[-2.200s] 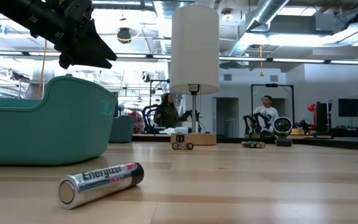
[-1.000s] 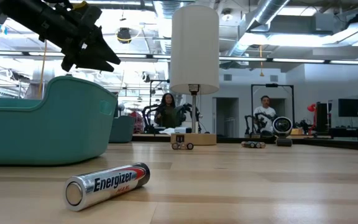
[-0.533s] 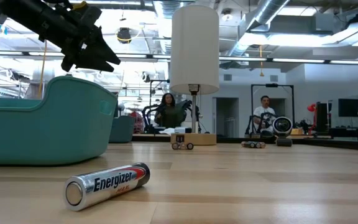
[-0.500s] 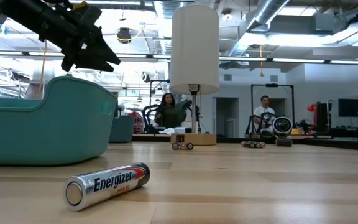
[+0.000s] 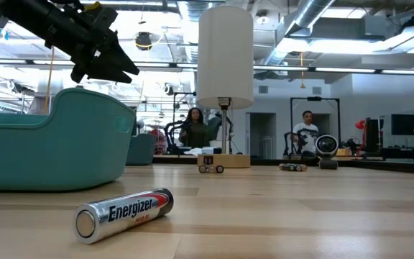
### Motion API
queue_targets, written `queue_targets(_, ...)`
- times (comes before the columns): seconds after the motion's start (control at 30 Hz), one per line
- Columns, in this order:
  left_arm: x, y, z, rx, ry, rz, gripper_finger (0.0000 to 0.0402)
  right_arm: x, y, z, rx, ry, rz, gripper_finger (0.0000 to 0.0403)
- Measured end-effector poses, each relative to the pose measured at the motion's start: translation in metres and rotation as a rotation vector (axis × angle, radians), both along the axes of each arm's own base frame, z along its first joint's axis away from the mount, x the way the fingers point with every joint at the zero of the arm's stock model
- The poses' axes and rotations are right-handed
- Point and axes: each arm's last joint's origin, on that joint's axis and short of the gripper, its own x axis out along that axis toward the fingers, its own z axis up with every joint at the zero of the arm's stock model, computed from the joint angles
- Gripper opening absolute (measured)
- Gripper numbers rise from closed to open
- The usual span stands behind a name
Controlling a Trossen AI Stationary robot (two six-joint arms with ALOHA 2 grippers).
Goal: Sort batteries
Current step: Put the black battery into the blue bin
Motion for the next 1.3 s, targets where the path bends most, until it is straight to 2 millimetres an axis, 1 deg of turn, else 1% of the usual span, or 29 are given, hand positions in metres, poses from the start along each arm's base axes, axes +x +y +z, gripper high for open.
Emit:
queue_targets(0.27, 0.000, 0.000, 0.000, 0.000, 0.000, 0.000, 0.0173, 0.011, 0.001, -0.001, 0.064, 0.064, 0.014, 0.0187)
queue_targets(0.6, 0.000, 0.000, 0.000, 0.000, 0.000, 0.000, 0.0173, 0.014, 0.000, -0.002, 0.071, 0.086, 0.016, 0.0176)
queue_targets(0.73, 0.000, 0.000, 0.000, 0.001, 0.000, 0.000, 0.0173, 0.019, -0.002, -0.002, 0.074, 0.119, 0.027, 0.0164)
queue_targets(1.07, 0.000, 0.000, 0.000, 0.005, 0.001, -0.003, 0.0173, 0.033, -0.009, -0.002, 0.062, 0.178, 0.089, 0.0121)
queue_targets(1.3, 0.000, 0.000, 0.000, 0.006, 0.001, -0.003, 0.0173, 0.044, -0.016, -0.001, 0.042, 0.225, 0.139, 0.0116)
